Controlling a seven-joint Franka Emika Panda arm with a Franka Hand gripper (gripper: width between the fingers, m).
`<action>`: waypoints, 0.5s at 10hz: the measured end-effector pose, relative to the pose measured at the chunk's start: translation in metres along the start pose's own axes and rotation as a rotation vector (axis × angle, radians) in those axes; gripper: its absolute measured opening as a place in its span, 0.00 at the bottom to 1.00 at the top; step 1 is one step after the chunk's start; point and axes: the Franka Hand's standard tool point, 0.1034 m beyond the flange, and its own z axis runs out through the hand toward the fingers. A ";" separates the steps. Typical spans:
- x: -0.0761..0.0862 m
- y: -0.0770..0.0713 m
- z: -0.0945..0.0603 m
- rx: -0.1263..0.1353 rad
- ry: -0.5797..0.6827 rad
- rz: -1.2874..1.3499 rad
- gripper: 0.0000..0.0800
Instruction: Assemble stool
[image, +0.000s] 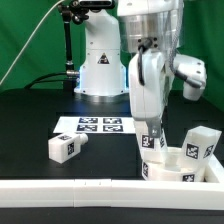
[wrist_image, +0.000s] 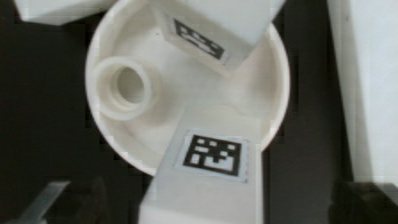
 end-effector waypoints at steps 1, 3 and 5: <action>-0.004 0.000 -0.008 0.009 -0.011 -0.001 0.80; -0.007 0.000 -0.011 0.015 -0.021 -0.037 0.81; -0.006 0.001 -0.010 0.007 -0.011 -0.164 0.81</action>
Offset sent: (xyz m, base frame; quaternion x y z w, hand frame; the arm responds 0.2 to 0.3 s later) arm 0.0000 0.0000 0.0000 0.0000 0.0000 0.0000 1.0000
